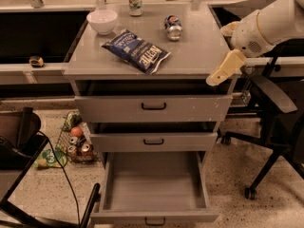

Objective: Place blue chip bag into bottom drawer

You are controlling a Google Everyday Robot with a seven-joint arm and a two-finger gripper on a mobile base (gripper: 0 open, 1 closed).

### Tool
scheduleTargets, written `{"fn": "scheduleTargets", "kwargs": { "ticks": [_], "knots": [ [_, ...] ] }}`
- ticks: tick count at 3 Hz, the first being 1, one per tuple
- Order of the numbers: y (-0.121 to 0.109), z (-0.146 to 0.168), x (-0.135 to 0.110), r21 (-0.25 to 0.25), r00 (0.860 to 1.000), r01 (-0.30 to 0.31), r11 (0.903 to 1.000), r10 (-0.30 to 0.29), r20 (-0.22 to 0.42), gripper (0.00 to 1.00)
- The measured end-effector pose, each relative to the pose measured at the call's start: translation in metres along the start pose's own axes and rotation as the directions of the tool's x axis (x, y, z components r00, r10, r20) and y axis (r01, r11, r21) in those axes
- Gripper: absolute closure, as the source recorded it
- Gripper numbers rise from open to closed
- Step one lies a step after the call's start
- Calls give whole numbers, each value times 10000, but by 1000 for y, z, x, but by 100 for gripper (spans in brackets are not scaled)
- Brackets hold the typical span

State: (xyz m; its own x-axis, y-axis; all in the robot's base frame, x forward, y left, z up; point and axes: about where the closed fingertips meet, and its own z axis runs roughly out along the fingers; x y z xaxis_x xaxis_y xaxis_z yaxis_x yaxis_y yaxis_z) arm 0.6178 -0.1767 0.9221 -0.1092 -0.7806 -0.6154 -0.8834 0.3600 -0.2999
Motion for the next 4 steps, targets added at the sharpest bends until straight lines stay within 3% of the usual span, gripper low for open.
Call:
{"fn": "scheduleTargets", "kwargs": {
  "ticks": [1,4],
  "knots": [
    [0,0,0,-1,10000,0,10000,0,0,0],
    [-46,121,-96,149,9892,-497,9987,472,1389,0]
  ]
}}
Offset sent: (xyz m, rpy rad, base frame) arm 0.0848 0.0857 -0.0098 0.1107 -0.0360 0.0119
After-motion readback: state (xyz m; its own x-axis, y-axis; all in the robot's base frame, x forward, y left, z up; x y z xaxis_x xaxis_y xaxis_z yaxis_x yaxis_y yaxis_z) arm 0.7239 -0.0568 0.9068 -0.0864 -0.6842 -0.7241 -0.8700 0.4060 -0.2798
